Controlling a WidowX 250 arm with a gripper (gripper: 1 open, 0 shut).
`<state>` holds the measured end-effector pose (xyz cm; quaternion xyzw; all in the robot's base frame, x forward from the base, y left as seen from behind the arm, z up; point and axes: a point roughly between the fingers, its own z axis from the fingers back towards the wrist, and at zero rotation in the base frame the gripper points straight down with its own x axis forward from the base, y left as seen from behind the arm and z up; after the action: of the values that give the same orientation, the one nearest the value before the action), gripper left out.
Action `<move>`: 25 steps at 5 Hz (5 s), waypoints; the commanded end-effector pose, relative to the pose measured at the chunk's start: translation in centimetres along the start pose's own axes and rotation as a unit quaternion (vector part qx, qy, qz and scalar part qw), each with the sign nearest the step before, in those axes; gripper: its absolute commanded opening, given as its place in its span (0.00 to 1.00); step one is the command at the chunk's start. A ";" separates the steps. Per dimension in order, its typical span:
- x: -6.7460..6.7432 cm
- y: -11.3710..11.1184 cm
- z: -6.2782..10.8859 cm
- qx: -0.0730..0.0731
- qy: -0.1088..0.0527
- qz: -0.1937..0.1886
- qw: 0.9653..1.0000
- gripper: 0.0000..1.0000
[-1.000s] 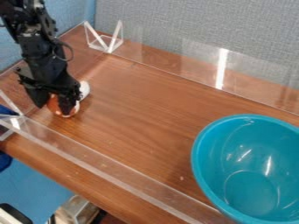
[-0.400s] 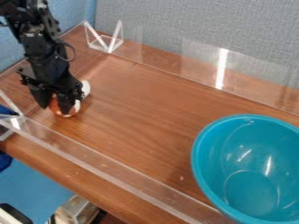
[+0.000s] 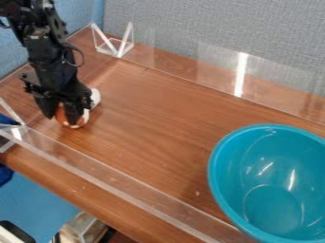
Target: Put the mushroom in the blue bowl
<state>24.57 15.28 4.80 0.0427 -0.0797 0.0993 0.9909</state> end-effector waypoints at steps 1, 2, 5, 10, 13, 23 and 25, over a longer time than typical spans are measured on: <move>1.2 -0.1 1.9 0.011 -0.032 -0.008 0.999 0.00; 1.2 -0.1 2.0 0.010 -0.032 -0.009 0.999 0.00; 1.2 -0.4 2.6 0.009 -0.034 -0.010 0.999 0.00; 1.4 -0.7 2.9 0.007 -0.036 -0.011 0.999 0.00; 1.4 -1.0 4.4 0.007 -0.043 -0.011 0.999 0.00; -6.7 -24.7 8.9 -0.064 -0.059 -0.161 0.983 0.00; -6.1 -24.8 6.8 -0.064 -0.052 -0.156 0.984 0.00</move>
<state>22.33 -10.85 8.20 0.0003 -0.1197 -0.0705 0.9903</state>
